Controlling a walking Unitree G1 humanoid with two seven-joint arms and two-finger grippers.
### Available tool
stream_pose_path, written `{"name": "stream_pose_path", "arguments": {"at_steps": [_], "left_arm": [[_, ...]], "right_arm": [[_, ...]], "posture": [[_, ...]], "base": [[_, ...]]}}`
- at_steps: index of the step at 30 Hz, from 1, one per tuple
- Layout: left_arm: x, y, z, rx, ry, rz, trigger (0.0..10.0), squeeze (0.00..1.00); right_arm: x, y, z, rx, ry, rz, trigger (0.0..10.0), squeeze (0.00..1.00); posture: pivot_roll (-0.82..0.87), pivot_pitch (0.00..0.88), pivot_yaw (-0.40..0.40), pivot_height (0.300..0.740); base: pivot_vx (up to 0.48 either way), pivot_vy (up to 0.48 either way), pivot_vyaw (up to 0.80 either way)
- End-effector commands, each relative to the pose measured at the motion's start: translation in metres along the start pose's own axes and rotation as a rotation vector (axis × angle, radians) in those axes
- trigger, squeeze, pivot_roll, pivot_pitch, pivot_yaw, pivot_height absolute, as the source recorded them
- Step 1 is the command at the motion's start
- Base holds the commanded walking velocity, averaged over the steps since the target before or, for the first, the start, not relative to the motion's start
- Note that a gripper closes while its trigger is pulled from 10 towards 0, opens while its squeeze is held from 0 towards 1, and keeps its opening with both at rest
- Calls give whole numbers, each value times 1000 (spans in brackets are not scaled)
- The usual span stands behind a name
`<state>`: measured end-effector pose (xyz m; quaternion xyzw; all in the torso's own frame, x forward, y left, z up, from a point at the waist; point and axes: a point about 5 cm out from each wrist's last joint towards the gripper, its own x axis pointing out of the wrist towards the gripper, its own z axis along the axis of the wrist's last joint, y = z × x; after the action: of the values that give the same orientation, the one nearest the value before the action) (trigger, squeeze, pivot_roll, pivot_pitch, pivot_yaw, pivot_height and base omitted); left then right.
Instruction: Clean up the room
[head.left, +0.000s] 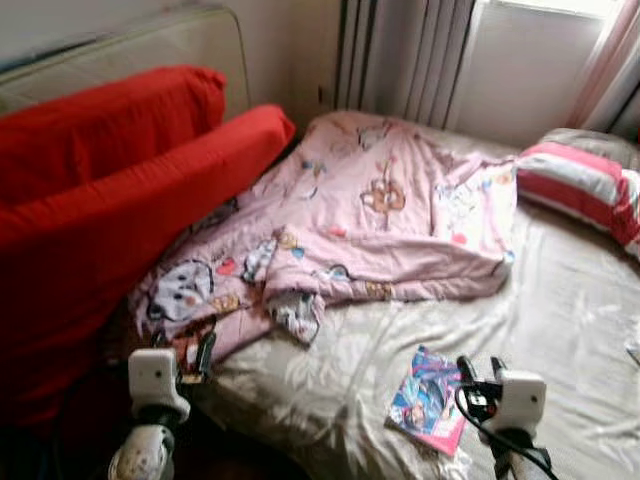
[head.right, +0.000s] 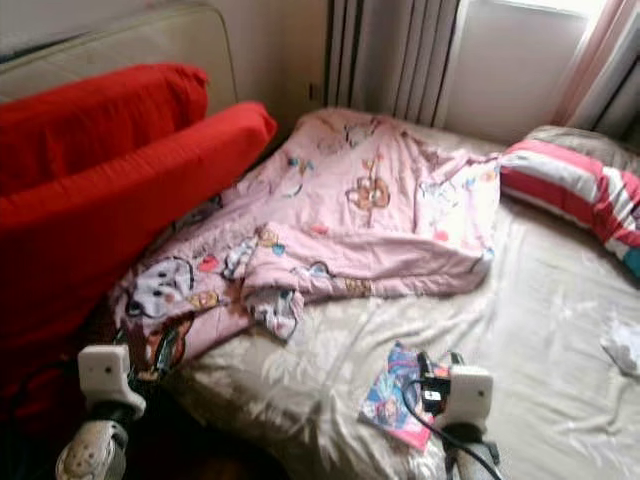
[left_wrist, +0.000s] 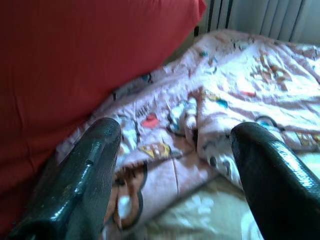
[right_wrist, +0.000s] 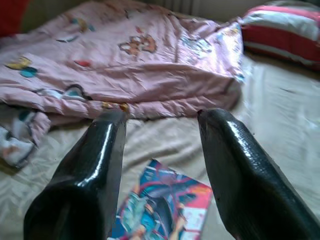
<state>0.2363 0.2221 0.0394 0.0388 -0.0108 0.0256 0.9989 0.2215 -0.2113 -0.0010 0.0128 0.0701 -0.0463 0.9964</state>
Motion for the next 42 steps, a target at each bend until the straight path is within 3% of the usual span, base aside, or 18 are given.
{"name": "stream_pose_path", "arguments": {"at_steps": [1, 10, 29, 42], "left_arm": [[3, -4, 4, 19, -2, -35, 10000, 0], [12, -6, 6, 12, 39, -83, 10000, 0], [8, -9, 3, -6, 74, -77, 10000, 0], [10, -10, 5, -14, 80, -75, 10000, 0]], "right_arm": [[4, -6, 5, 9, -15, -44, 10000, 0], [6, -18, 4, 12, 33, -141, 10000, 0], [13, -17, 5, 4, 51, -155, 10000, 0], [15, -19, 8, 4, 40, -158, 10000, 0]], "posture": [[7, 5, -48, 740], [-18, 21, -11, 740], [10, 5, -10, 632], [13, 18, -1, 632]], "base": [[0, 0, 0], [0, 0, 0], [0, 0, 0], [0, 0, 0]]}}
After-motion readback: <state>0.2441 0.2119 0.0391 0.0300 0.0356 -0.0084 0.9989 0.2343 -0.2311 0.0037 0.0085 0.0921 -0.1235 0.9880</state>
